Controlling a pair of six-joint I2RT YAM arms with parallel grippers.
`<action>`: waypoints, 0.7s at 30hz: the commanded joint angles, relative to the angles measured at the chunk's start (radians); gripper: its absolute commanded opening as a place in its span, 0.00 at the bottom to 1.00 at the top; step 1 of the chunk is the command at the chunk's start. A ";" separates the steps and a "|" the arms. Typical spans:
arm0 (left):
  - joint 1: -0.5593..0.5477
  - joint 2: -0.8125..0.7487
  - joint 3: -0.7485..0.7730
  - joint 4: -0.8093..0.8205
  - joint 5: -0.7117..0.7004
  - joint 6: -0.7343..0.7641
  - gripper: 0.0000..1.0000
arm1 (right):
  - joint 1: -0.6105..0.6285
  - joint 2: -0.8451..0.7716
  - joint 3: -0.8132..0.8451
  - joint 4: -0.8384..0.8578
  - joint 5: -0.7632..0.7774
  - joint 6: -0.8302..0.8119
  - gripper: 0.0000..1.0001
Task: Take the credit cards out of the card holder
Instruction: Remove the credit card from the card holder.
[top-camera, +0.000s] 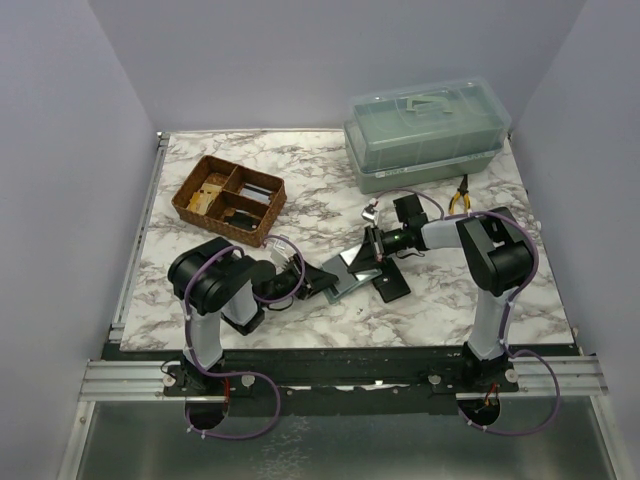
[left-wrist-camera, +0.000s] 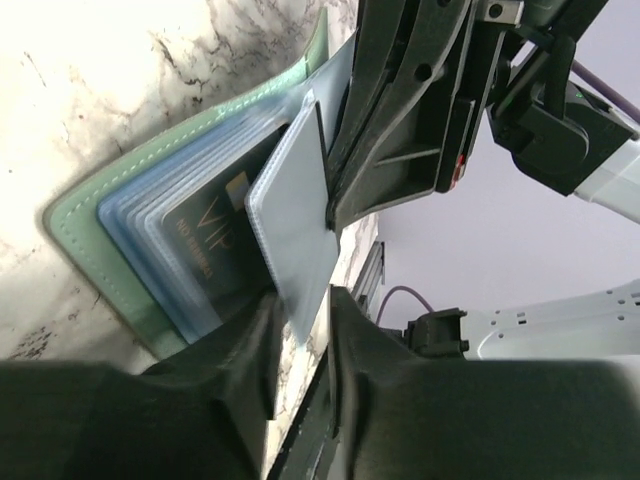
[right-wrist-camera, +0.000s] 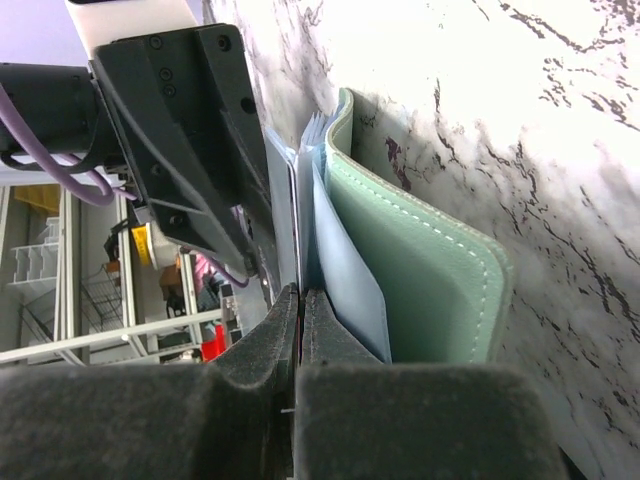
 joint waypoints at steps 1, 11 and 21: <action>0.007 0.017 -0.004 0.168 0.066 -0.024 0.20 | -0.011 0.006 -0.017 0.065 -0.050 0.035 0.00; 0.030 0.031 -0.002 0.168 0.081 -0.032 0.03 | -0.040 0.006 -0.046 0.134 -0.096 0.091 0.00; 0.052 0.051 -0.012 0.167 0.100 -0.024 0.01 | -0.049 0.013 -0.065 0.185 -0.117 0.130 0.00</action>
